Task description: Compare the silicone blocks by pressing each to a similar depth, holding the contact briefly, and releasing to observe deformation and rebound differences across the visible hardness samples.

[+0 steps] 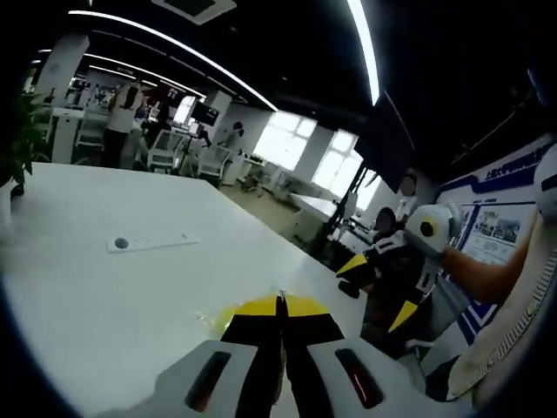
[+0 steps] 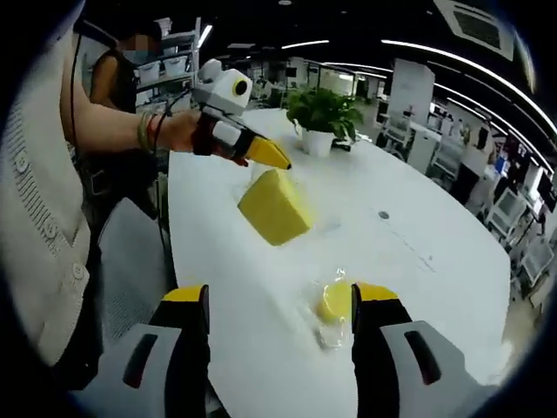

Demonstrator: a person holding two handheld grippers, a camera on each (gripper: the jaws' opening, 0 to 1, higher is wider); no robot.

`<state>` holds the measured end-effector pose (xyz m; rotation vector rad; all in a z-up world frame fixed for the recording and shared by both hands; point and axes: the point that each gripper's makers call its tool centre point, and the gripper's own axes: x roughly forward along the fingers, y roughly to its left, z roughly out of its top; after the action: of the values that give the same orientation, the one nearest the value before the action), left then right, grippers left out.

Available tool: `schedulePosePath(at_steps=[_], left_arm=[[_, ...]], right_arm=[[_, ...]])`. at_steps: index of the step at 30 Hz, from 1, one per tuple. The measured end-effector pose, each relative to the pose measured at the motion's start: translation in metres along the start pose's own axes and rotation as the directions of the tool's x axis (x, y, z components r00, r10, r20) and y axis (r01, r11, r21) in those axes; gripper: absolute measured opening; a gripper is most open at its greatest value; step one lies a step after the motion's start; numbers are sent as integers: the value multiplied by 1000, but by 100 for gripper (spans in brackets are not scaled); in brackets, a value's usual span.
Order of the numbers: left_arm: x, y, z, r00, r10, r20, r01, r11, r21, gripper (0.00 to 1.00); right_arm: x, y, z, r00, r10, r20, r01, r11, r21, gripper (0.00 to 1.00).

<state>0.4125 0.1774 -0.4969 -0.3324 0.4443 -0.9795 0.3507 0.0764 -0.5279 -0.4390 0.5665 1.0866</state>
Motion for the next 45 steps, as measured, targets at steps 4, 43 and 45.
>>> schedulePosePath(at_steps=[4,43,45], left_arm=[[1,-3,-1,1000,-11,-24,12,1000,27,0],[6,-35,24,975,-208,-72,215,970,112,0],[5,-36,25,975,-213,-69,220,968,123,0]], right_arm=[[10,-7,10,1000,18,-21,-20,998,-62,62],[111,-4,60,925,307,-222,-359,898,-254,57],[110,0,58,917,324,-232,-379,888,-260,52]])
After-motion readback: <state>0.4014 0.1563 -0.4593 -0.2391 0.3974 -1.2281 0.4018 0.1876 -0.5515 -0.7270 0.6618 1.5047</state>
